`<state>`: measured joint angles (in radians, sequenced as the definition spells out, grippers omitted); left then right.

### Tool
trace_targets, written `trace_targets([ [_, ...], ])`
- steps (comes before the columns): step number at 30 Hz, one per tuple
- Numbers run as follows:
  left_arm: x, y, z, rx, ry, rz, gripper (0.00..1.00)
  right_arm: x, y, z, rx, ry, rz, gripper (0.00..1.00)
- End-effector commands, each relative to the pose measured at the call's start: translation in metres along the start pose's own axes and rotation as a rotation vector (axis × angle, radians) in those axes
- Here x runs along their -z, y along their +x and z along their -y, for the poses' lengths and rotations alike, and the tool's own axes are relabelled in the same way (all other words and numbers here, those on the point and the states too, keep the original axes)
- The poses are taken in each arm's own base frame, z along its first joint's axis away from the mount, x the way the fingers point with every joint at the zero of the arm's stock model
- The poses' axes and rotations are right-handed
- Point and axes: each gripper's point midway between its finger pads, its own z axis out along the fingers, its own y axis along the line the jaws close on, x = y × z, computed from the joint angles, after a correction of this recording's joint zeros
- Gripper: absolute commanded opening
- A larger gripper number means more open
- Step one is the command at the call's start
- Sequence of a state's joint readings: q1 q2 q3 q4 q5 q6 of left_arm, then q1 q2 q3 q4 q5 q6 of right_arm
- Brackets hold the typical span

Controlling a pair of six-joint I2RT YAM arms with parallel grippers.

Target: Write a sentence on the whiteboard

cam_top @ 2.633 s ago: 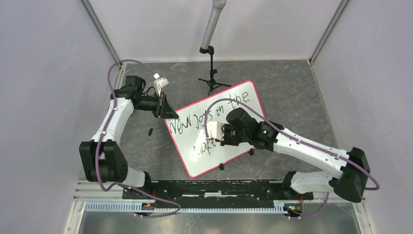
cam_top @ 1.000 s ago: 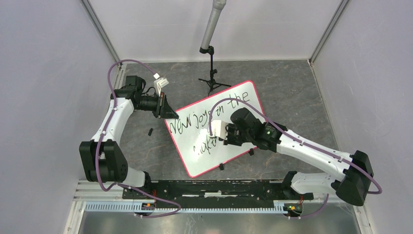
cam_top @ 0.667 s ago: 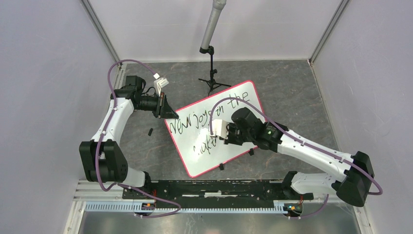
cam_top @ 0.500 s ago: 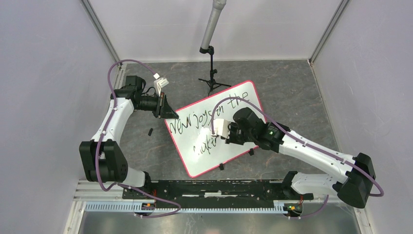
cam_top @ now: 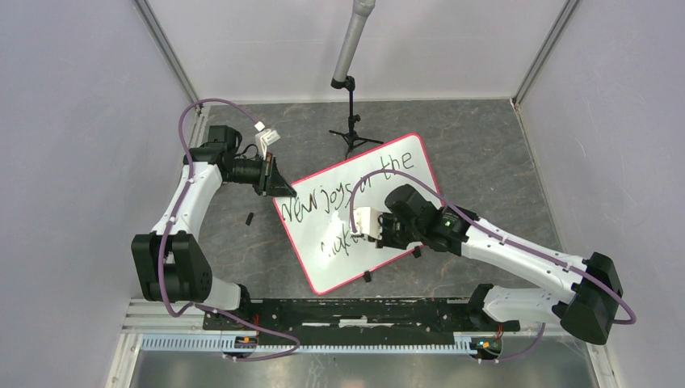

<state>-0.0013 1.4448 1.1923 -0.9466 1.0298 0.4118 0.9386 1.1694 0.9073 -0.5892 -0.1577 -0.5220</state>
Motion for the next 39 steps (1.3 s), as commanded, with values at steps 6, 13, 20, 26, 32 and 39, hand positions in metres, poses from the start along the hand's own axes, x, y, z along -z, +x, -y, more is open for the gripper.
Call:
trace_targets([
  [6,-0.006,0.010,-0.021,-0.009,-0.091,-0.062,0.02,0.027,-0.018,0.029,-0.027,0.129,0.062,0.00],
  [13,-0.006,0.011,-0.021,-0.009,-0.090,-0.063,0.02,0.030,-0.014,0.052,-0.074,0.222,0.048,0.00],
  [20,-0.007,0.010,-0.021,-0.008,-0.089,-0.063,0.02,0.028,-0.017,0.062,-0.078,0.255,0.048,0.00],
  [26,-0.007,0.011,-0.021,-0.009,-0.089,-0.064,0.02,0.021,-0.022,0.055,-0.074,0.199,0.065,0.00],
  [32,-0.007,0.011,-0.022,-0.010,-0.089,-0.064,0.02,0.011,-0.014,0.038,-0.066,0.115,0.050,0.00],
  [39,-0.007,0.011,-0.022,-0.006,-0.088,-0.066,0.02,0.007,0.003,0.022,-0.053,0.063,0.005,0.00],
])
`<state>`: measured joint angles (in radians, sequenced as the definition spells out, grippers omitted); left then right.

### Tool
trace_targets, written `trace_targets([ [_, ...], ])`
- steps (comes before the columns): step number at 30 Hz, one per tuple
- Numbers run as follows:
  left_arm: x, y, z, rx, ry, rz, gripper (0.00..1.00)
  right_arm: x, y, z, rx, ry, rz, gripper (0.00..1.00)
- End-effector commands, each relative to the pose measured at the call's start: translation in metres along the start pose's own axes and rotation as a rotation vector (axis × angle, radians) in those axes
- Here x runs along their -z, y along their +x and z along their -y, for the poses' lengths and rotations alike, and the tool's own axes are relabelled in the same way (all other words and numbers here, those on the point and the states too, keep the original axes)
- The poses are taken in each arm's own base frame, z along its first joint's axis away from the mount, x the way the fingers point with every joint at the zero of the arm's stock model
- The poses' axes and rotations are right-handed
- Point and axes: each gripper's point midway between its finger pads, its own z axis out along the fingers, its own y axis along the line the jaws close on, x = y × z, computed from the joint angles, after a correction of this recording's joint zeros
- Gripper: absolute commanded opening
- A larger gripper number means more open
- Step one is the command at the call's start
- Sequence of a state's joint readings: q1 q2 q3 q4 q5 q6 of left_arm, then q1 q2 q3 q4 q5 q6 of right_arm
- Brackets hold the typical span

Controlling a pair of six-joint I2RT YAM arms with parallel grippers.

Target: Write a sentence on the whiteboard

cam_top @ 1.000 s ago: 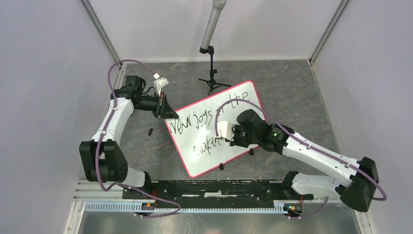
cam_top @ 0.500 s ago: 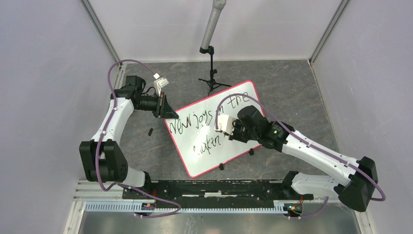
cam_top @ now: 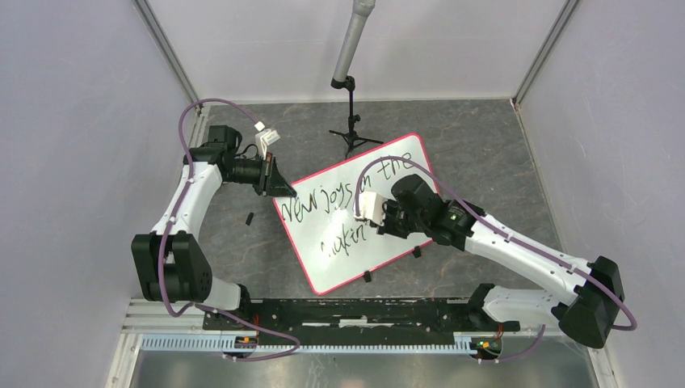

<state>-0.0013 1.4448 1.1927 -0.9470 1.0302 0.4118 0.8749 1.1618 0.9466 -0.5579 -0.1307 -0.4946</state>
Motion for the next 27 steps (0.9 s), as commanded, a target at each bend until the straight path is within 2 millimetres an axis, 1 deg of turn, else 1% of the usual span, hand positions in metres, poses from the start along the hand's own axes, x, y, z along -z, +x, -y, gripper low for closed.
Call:
trace_targets([
  [1,-0.007,0.011,-0.022,-0.007,-0.088,-0.066,0.02,-0.002,0.013,-0.013,0.013,-0.053,-0.027,0.00],
  [3,-0.007,0.012,-0.022,-0.008,-0.088,-0.066,0.02,-0.002,0.014,-0.016,0.014,-0.065,-0.027,0.00],
  [8,-0.007,0.012,-0.022,-0.007,-0.089,-0.066,0.02,0.000,0.020,-0.013,0.029,-0.044,-0.052,0.00],
  [12,-0.007,0.011,-0.022,-0.007,-0.090,-0.066,0.02,0.005,0.019,-0.001,0.044,0.009,-0.070,0.00],
  [18,-0.007,0.011,-0.022,-0.009,-0.091,-0.065,0.02,0.012,0.009,0.018,0.050,0.084,-0.065,0.00],
  [24,-0.007,0.010,-0.022,-0.009,-0.090,-0.064,0.02,0.015,-0.001,0.029,0.046,0.121,-0.048,0.00],
  [27,-0.007,0.010,-0.022,-0.009,-0.091,-0.064,0.02,0.015,-0.005,0.031,0.048,0.124,-0.043,0.00],
])
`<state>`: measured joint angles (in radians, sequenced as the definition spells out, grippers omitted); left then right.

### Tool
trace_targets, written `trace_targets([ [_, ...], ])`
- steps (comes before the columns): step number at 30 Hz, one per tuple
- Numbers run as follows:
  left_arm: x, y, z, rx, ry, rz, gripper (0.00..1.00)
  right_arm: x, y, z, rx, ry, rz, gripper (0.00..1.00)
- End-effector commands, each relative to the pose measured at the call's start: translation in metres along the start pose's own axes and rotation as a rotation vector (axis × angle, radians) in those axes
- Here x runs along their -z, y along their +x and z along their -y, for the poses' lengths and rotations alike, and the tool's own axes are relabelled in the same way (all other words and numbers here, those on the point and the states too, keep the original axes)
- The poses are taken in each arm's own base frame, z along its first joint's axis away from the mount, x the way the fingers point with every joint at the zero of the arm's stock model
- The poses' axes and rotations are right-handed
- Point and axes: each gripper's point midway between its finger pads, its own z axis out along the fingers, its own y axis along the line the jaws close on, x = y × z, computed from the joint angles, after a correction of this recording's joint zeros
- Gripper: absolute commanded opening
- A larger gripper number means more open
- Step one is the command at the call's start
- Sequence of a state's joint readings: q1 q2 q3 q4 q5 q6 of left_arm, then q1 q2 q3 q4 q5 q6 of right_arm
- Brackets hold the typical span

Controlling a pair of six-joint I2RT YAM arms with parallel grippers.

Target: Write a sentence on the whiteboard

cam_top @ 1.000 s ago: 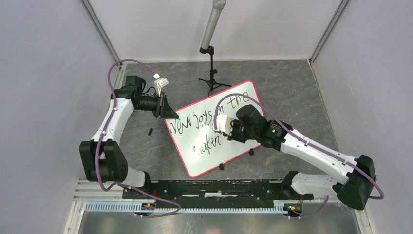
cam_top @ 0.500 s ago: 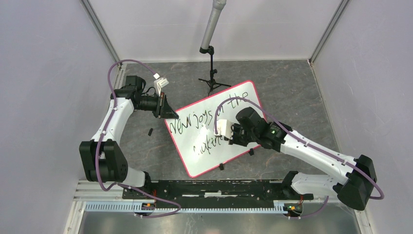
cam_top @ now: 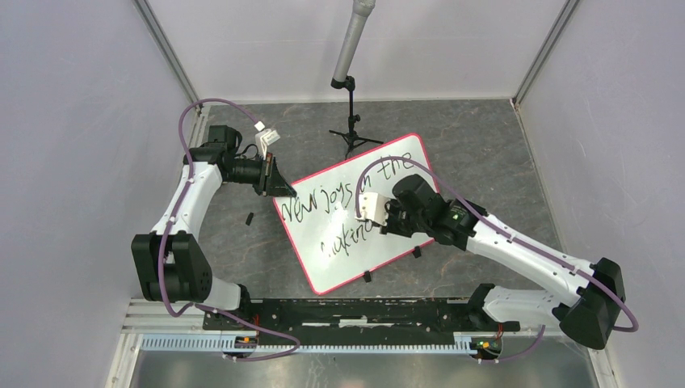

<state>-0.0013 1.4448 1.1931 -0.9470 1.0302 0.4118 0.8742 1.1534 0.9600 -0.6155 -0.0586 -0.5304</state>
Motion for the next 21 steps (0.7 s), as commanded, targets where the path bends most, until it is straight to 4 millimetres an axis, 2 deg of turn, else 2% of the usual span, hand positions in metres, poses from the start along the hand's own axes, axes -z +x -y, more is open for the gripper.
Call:
trace_targets([
  [1,-0.007,0.010,-0.022,-0.011,-0.090,-0.064,0.02,0.007,-0.016,0.023,0.013,0.081,0.027,0.00],
  [9,-0.008,0.010,-0.023,-0.006,-0.086,-0.066,0.03,0.000,-0.002,0.006,0.015,0.009,-0.007,0.00],
  [16,-0.008,0.011,-0.023,-0.005,-0.086,-0.067,0.03,-0.007,0.018,-0.018,0.010,-0.082,-0.045,0.00],
  [21,-0.008,0.010,-0.023,-0.006,-0.085,-0.066,0.02,-0.005,0.020,-0.025,0.015,-0.110,-0.047,0.00],
])
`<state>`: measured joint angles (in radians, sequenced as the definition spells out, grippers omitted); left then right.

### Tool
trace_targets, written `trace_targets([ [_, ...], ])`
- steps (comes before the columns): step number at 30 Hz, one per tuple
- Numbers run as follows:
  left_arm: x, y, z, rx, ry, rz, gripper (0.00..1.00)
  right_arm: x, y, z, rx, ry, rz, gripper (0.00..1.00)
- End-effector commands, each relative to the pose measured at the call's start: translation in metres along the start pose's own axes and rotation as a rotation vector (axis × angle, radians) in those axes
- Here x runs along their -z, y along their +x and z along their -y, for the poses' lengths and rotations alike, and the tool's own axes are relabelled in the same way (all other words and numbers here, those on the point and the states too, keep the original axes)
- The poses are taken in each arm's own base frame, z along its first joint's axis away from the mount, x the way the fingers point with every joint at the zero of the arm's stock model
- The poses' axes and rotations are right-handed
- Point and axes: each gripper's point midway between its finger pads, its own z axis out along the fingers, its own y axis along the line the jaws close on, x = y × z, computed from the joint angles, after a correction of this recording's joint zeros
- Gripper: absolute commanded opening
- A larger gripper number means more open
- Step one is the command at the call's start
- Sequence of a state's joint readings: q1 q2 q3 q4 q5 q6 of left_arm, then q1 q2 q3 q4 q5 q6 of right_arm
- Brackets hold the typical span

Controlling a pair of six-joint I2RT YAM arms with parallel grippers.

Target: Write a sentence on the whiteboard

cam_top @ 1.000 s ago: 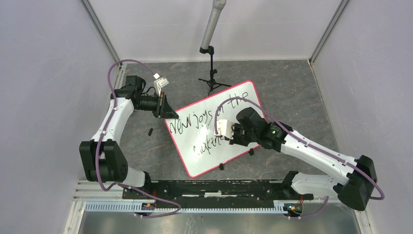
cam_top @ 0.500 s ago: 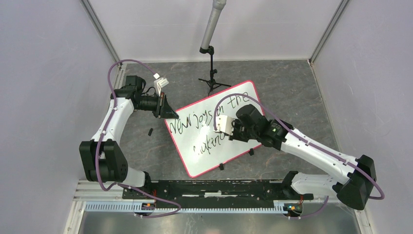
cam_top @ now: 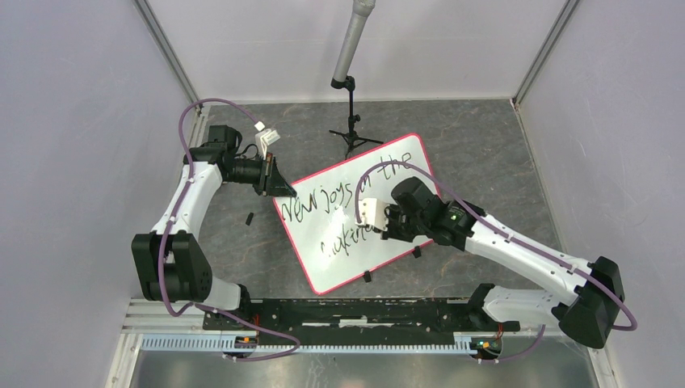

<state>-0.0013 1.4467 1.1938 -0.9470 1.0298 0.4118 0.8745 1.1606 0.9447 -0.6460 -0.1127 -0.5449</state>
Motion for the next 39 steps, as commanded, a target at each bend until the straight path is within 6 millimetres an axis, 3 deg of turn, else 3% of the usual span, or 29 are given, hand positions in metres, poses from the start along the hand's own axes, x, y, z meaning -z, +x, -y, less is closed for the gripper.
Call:
trace_targets([
  [1,-0.008,0.010,-0.023,-0.007,-0.085,-0.065,0.03,-0.002,0.013,-0.012,0.006,-0.044,-0.037,0.00],
  [10,-0.007,0.010,-0.023,-0.014,-0.090,-0.065,0.02,-0.011,0.012,-0.040,0.070,-0.129,-0.053,0.00],
  [21,-0.007,0.011,-0.023,-0.009,-0.094,-0.067,0.02,-0.006,-0.040,-0.018,0.101,-0.089,0.038,0.00],
  [27,-0.006,0.011,-0.021,-0.013,-0.095,-0.064,0.03,0.008,-0.049,-0.020,0.111,-0.102,0.083,0.00],
  [30,-0.006,0.010,-0.021,-0.014,-0.094,-0.062,0.02,0.014,-0.039,-0.025,0.121,-0.105,0.070,0.00],
  [35,-0.005,0.010,-0.020,-0.019,-0.096,-0.059,0.02,0.011,0.003,-0.030,0.141,-0.074,-0.048,0.00],
  [39,-0.005,0.009,-0.020,-0.015,-0.094,-0.059,0.02,0.007,0.023,-0.026,0.136,-0.035,-0.117,0.00],
])
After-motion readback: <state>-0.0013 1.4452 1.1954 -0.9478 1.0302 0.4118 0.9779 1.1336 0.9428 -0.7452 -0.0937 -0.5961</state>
